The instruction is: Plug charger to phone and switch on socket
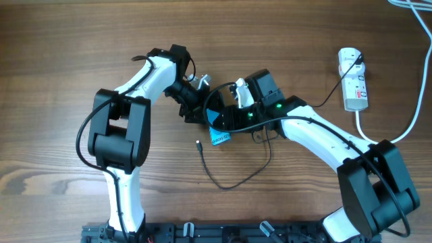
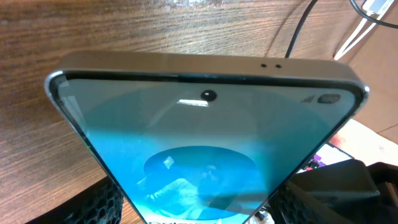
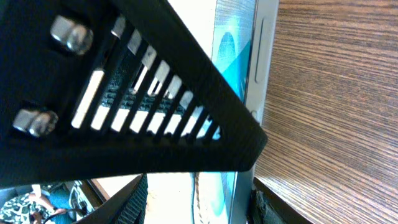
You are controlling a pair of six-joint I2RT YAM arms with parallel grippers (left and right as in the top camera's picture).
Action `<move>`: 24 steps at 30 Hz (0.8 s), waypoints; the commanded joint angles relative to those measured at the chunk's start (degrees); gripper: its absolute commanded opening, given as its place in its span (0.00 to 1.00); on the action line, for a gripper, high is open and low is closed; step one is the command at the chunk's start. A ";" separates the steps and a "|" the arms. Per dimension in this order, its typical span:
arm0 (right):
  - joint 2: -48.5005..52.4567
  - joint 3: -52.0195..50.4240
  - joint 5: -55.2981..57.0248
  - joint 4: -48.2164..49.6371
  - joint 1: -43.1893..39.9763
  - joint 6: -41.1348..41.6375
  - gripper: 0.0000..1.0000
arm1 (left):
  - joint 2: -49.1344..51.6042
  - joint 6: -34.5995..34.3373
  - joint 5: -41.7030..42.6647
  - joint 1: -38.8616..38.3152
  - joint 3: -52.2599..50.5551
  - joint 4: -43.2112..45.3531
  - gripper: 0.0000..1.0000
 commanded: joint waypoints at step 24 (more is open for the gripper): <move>0.79 -1.70 -2.05 1.22 -0.37 0.46 0.04 | -2.47 5.81 5.81 0.96 -0.33 0.13 0.95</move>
